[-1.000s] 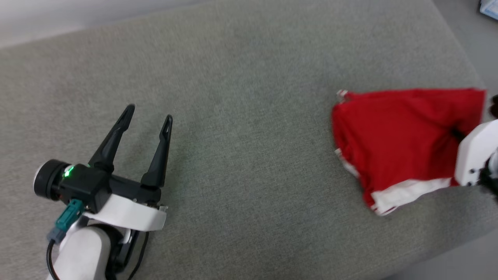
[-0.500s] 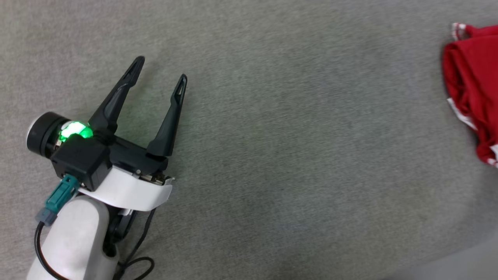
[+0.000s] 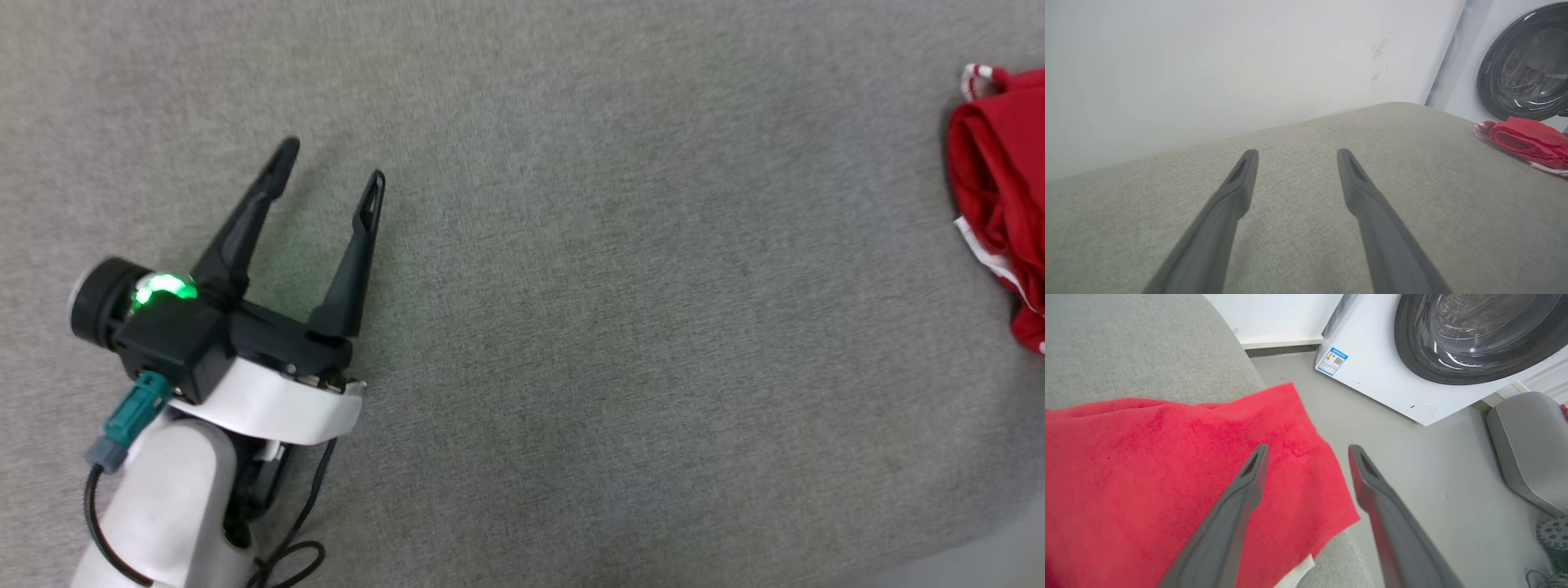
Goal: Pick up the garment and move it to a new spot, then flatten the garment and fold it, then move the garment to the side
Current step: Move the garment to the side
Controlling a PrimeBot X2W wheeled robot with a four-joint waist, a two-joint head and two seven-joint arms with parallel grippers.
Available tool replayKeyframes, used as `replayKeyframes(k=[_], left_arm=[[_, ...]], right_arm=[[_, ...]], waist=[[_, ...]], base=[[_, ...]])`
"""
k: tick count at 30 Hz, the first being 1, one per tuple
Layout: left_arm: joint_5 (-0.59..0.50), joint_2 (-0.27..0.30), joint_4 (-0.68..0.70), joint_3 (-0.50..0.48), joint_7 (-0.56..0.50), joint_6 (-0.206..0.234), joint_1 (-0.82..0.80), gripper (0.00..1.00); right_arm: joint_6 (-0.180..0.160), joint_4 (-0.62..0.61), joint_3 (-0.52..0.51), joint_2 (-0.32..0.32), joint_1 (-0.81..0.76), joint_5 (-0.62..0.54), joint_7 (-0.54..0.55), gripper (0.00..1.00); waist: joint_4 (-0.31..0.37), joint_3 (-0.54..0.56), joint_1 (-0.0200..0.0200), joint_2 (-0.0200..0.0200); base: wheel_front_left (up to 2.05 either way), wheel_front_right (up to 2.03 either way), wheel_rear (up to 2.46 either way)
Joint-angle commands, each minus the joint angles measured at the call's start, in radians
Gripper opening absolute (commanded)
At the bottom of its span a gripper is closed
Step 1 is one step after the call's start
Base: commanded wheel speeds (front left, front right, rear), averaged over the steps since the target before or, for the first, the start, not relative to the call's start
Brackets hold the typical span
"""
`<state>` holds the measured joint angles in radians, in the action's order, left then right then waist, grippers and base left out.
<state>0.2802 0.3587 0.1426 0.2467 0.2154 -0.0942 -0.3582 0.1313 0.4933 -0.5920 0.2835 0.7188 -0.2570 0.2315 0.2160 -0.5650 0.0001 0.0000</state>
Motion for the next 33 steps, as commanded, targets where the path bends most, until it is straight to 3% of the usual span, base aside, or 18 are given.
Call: replayKeyframes(k=[1, 6, 14, 25, 33], left_arm=[[0.004, -0.007, -0.006, 0.000, 0.007, 0.006, 0.015, 1.00], [0.018, -0.035, -0.051, -0.014, 0.024, 0.043, 0.078, 1.00], [0.051, -0.078, -0.109, -0.053, 0.043, 0.101, 0.199, 1.00], [0.067, -0.112, -0.159, -0.087, 0.049, 0.145, 0.320, 1.00], [0.058, -0.126, -0.200, -0.094, 0.051, 0.153, 0.359, 1.00]], right_arm=[[-0.001, -0.008, -0.009, 0.001, -0.005, -0.002, -0.011, 1.00], [-0.001, -0.014, -0.005, -0.008, -0.045, 0.066, -0.099, 1.00], [-0.001, -0.058, 0.101, 0.012, -0.196, 0.196, -0.192, 1.00], [-0.001, -0.249, 0.239, -0.093, -0.486, 0.307, -0.210, 1.00], [-0.001, -0.357, 0.382, -0.162, -0.601, 0.375, -0.196, 1.00]], waist=[[-0.002, 0.032, -0.0001, 0.0000], [0.004, 0.139, -0.0001, 0.0000], [-0.003, 0.312, -0.0001, 0.0000], [-0.071, 0.457, -0.0001, 0.0000], [-0.143, 0.524, -0.0001, 0.0000]], base=[[0.00, 0.00, 0.00], [0.00, 0.00, 0.00], [0.00, 0.00, 0.00], [0.00, 0.00, 0.00], [0.00, 0.00, 0.00]])
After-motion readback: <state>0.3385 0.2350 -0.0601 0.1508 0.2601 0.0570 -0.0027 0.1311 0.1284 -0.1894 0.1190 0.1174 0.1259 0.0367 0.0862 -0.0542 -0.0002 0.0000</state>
